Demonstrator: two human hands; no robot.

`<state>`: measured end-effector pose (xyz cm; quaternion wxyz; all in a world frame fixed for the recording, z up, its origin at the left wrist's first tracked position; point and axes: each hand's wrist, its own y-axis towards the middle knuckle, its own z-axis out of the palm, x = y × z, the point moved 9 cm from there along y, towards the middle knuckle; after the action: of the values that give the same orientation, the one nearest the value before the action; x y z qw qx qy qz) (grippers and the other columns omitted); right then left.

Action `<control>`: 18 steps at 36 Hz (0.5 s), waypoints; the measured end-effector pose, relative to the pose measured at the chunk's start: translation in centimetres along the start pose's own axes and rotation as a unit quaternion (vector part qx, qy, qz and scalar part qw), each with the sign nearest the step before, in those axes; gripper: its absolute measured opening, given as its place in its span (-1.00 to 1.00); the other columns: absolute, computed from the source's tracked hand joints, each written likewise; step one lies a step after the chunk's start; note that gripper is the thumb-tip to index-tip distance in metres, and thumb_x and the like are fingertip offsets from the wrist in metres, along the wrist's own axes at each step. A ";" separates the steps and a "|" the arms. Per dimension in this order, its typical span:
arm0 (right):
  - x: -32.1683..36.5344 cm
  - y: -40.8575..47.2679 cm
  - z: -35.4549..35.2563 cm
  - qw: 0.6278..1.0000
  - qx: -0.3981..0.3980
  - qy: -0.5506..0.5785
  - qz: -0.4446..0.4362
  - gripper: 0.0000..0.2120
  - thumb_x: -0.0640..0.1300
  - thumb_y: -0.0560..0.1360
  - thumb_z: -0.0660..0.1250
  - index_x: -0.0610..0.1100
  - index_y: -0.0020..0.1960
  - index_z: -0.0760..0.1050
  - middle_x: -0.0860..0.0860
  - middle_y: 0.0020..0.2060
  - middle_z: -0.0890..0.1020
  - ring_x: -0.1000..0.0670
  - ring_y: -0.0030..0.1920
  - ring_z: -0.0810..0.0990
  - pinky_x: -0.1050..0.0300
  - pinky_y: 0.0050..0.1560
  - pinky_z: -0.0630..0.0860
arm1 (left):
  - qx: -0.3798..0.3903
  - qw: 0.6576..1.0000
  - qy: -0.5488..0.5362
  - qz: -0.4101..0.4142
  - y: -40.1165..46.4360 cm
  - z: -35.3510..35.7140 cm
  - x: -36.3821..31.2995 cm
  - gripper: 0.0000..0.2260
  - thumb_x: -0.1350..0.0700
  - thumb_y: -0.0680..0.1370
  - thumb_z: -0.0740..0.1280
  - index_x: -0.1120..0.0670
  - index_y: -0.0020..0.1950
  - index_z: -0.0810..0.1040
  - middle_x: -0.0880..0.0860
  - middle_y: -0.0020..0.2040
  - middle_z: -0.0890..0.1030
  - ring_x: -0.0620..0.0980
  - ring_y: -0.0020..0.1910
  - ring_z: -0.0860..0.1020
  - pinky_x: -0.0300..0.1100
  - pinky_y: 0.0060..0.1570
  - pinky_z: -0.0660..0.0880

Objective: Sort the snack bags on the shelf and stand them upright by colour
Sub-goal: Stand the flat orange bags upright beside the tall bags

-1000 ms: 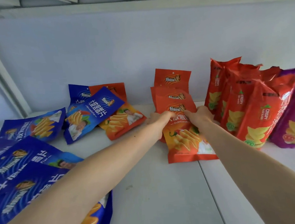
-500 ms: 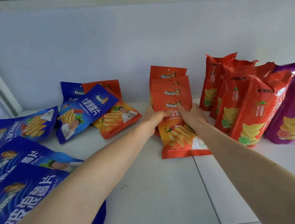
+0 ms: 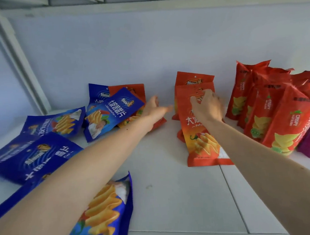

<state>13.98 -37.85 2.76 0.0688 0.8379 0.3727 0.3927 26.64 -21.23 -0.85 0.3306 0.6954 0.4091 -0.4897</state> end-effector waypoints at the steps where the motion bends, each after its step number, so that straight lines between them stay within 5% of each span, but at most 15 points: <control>1: 1.1 -0.2 0.3 1.000 0.003 0.003 -0.011 -0.57 0.11 0.56 0.20 -0.13 0.32 0.38 -0.09 0.28 0.51 -0.16 0.34 0.38 -0.12 0.34 0.33 | -0.011 1.000 0.017 0.010 -0.1 -1.4 -0.2 -0.23 0.02 0.49 0.47 0.03 0.58 0.13 -0.03 0.53 0.27 0.02 0.44 0.36 -0.14 0.22 0.48; 5: 5.4 -1.7 2.7 0.997 0.050 0.017 -0.053 -0.60 0.07 0.57 0.22 -0.13 0.31 0.40 -0.11 0.30 0.50 -0.19 0.34 0.37 -0.11 0.31 0.32 | -0.050 0.995 0.088 0.012 0.1 -7.5 1.0 -0.26 0.05 0.48 0.48 0.06 0.56 0.17 0.03 0.52 0.29 0.01 0.47 0.31 -0.06 0.42 0.30; 12: 10.3 -4.6 9.5 0.981 0.175 -0.004 -0.083 -0.57 0.08 0.54 0.27 -0.12 0.32 0.42 -0.11 0.28 0.52 -0.18 0.32 0.41 -0.06 0.26 0.38 | -0.080 0.971 0.215 -0.065 0.7 -16.7 5.0 -0.29 -0.03 0.42 0.50 0.05 0.49 0.29 0.04 0.35 0.46 0.05 0.27 0.47 -0.11 0.18 0.44; 15: 11.1 -5.2 12.0 0.975 0.202 -0.056 -0.080 -0.58 0.06 0.55 0.22 -0.14 0.32 0.40 -0.14 0.26 0.52 -0.21 0.30 0.45 -0.09 0.27 0.40 | -0.060 0.961 0.259 -0.076 2.2 -19.4 6.8 -0.23 -0.15 0.31 0.50 0.02 0.45 0.33 0.05 0.34 0.50 0.09 0.29 0.47 0.02 0.24 0.47; 18: 10.9 -5.1 13.8 0.967 0.241 -0.073 -0.044 -0.42 0.17 0.52 0.26 -0.18 0.38 0.32 -0.18 0.34 0.44 -0.24 0.36 0.38 -0.11 0.32 0.36 | -0.021 0.956 0.282 -0.078 2.9 -20.5 7.5 -0.27 0.02 0.45 0.49 0.07 0.52 0.21 0.07 0.37 0.45 0.08 0.29 0.47 -0.01 0.25 0.46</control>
<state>25.37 -24.36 -2.15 -0.0908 0.8390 0.4867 0.2257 39.00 -3.06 -1.59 0.1770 0.7643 0.5487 -0.2889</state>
